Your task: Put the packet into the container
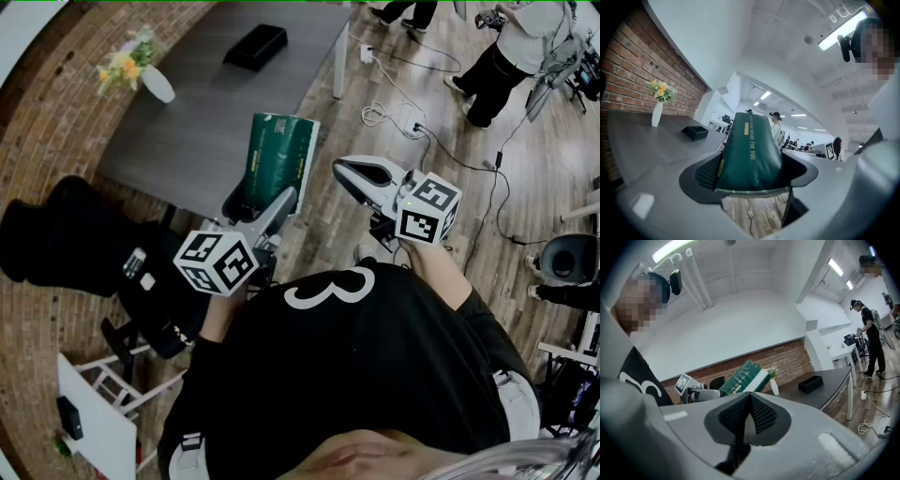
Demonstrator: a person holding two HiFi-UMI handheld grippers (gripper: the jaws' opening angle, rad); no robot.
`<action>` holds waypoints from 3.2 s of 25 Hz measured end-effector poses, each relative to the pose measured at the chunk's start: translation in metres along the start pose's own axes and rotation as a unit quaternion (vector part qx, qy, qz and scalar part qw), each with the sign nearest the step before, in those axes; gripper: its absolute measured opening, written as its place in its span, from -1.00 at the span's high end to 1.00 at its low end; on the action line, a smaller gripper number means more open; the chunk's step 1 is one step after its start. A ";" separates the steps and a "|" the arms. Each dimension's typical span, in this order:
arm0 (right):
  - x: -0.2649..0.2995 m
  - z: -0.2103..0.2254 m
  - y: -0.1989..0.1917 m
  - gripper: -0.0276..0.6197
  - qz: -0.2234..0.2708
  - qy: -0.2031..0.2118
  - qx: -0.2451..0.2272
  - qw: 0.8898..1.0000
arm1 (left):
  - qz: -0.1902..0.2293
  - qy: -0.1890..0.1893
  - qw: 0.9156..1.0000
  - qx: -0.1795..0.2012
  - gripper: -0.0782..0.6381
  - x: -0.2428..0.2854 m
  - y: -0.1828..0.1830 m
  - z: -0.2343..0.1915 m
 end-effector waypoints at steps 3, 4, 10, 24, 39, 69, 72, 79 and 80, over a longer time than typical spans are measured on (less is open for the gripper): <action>0.001 -0.002 0.000 0.91 -0.004 -0.004 -0.001 1.000 | 0.000 -0.001 1.000 0.001 -0.37 -0.002 0.001 -0.001; 0.002 -0.002 -0.001 0.91 -0.004 -0.003 -0.001 1.000 | 0.000 -0.001 1.000 0.001 -0.37 -0.002 0.001 -0.001; 0.005 -0.005 -0.002 0.91 0.000 -0.006 -0.004 1.000 | 0.000 -0.005 1.000 0.002 -0.37 -0.007 0.001 -0.004; 0.013 0.012 -0.007 0.91 0.004 -0.028 0.024 0.999 | -0.006 -0.021 1.000 -0.015 -0.37 0.008 -0.003 -0.023; 0.052 0.150 0.020 0.91 0.003 -0.002 0.070 0.998 | -0.023 0.009 0.999 -0.032 -0.37 0.128 0.008 -0.075; 0.128 0.378 0.095 0.91 -0.020 0.042 0.076 0.996 | -0.033 0.070 0.994 0.077 -0.37 0.342 0.110 -0.187; 0.147 0.395 0.095 0.91 -0.026 0.037 0.086 0.995 | -0.041 0.071 0.992 0.093 -0.37 0.357 0.123 -0.213; 0.193 0.429 0.086 0.91 -0.045 0.028 0.114 0.992 | -0.058 0.077 0.989 0.110 -0.37 0.376 0.151 -0.284; 0.198 0.434 0.086 0.91 -0.046 0.027 0.117 0.992 | -0.061 0.076 0.989 0.113 -0.37 0.379 0.154 -0.293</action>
Point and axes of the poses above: the fingertips, and each gripper's own axes: x forward along the fingers, z to its right, y out of its top, the point moved 1 cm from there along -x, backward along the fingers, and after that the axes turned 4 degrees about z, right-handed, at the moved point
